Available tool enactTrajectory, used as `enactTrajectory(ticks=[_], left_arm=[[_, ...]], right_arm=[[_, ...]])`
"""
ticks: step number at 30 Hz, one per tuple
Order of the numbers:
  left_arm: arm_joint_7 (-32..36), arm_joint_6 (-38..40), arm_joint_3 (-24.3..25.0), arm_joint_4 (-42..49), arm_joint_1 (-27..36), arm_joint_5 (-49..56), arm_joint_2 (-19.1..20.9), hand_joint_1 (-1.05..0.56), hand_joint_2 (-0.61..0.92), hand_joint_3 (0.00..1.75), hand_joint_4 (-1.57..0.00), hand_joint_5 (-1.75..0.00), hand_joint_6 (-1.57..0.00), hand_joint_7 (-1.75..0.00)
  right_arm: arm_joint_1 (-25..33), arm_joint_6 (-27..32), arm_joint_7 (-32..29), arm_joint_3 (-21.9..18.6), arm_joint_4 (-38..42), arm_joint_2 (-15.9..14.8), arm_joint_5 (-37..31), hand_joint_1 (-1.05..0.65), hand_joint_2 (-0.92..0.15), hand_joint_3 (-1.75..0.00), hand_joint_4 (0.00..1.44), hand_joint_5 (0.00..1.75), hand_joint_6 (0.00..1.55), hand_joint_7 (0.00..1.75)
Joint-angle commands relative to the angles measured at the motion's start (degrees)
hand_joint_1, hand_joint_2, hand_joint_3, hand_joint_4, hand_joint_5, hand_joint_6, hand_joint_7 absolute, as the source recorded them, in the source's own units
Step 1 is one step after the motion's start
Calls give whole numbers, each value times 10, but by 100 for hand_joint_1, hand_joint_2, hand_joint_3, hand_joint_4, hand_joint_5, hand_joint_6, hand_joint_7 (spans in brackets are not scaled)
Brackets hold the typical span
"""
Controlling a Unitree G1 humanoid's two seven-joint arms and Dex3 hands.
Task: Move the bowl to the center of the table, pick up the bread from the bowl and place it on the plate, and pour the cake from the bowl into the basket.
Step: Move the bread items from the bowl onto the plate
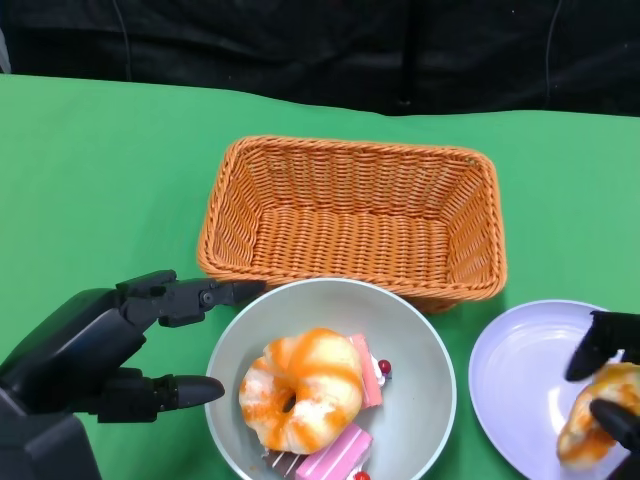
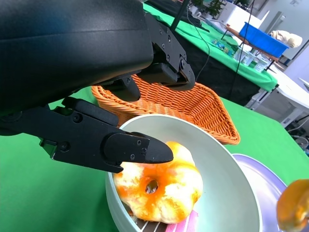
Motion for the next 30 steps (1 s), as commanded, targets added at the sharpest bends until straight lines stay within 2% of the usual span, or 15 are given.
enactTrajectory(ticks=[1, 2, 3, 4, 7, 11, 15, 19, 25, 30], left_arm=[[7, -3, 9, 6, 3, -4, 3, -38, 92, 21, -19, -66, -44, -6], [7, -3, 9, 6, 3, -4, 4, -38, 92, 21, -19, -66, -44, -5], [6, -4, 9, 6, 3, -4, 4, -38, 92, 21, -19, -66, -44, -5], [6, -5, 9, 7, 3, -4, 4, -38, 92, 21, -19, -66, -44, -5], [6, -5, 8, 7, 3, -5, 3, -38, 92, 21, -19, -65, -45, -5], [4, -6, 8, 8, 3, -9, 3, -38, 92, 20, -19, -65, -45, -5], [5, -7, 7, 9, 2, -5, 4, -38, 92, 20, -19, -64, -45, -4], [5, -7, 9, 9, 1, -7, 4, -38, 92, 20, -19, -64, -45, -4], [4, -4, 9, 7, 2, -8, 5, -38, 92, 20, -19, -64, -45, -4], [5, -6, 10, 2, 4, -6, 6, -38, 92, 20, -19, -64, -45, -4]], right_arm=[[-7, 44, 71, 10, -17, -40, 2, -22, -78, -30, 44, 44, 52, 6], [-8, 53, 85, 13, -19, -47, -2, -32, -85, -14, 28, 34, 38, 3], [-9, 65, 100, 16, -23, -53, -5, -38, -88, -8, 21, 31, 32, 1], [-9, 74, 110, 19, -25, -57, -7, -46, -91, -6, 12, 30, 25, 1], [-5, 91, 120, 24, -37, -63, -15, -59, -92, -7, 2, 28, 18, 0], [0, 107, 116, 30, -49, -64, -34, -71, -92, -11, 0, 14, 11, 0], [8, 108, 75, 37, -60, -56, -77, -84, -92, -14, 0, 2, 9, 1], [14, 91, 40, 42, -81, -50, -97, -88, -92, -20, 1, 0, 6, 1], [19, 68, 7, 46, -110, -37, -89, -87, -92, -21, 3, 2, 8, 2], [23, 51, 28, 67, -180, -15, -48, -85, -92, -22, 6, 4, 7, 2]])
